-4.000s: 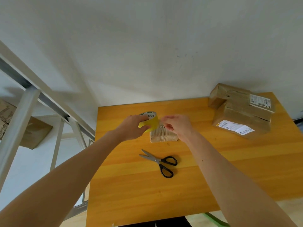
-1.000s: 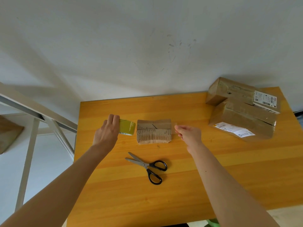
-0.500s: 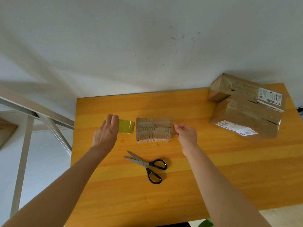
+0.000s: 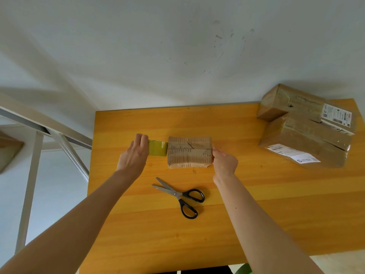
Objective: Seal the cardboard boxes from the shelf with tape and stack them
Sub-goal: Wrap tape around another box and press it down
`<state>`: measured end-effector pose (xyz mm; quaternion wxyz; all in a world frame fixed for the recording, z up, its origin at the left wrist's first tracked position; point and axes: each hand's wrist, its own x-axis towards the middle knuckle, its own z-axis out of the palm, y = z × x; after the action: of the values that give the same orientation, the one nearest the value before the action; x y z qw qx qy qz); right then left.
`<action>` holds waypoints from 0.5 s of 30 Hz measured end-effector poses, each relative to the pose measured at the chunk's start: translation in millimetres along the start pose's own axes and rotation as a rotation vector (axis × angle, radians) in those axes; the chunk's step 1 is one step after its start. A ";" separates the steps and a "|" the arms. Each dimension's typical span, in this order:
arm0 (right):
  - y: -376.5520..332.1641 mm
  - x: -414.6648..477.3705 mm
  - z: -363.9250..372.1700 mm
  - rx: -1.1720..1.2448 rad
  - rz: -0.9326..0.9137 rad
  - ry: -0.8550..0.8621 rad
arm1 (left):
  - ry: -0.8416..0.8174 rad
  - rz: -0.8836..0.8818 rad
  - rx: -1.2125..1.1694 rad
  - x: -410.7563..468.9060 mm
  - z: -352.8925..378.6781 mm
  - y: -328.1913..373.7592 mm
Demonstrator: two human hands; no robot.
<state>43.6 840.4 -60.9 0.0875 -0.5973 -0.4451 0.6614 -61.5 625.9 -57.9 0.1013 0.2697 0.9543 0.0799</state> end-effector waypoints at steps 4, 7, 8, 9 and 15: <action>0.1 -0.3 2.0 0.014 0.000 0.019 | -0.024 0.008 0.014 0.7 3.0 -0.1; 0.5 -0.8 2.6 -0.028 0.002 0.027 | -0.038 -0.008 0.019 -1.1 5.4 -0.5; -0.1 -2.2 2.0 -0.018 0.027 0.023 | -0.040 -0.010 0.023 -1.7 5.8 -1.0; -0.6 -2.6 0.8 -0.007 0.048 0.022 | -0.042 -0.011 0.023 -2.1 6.3 -1.4; -1.8 -11.2 4.9 -0.281 -0.233 0.085 | -0.047 -0.010 -0.044 -6.4 6.0 -2.4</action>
<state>41.6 831.8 -52.2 0.0981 -0.5756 -0.5951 0.5523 -55.9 621.1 -63.3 0.1301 0.2646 0.9509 0.0938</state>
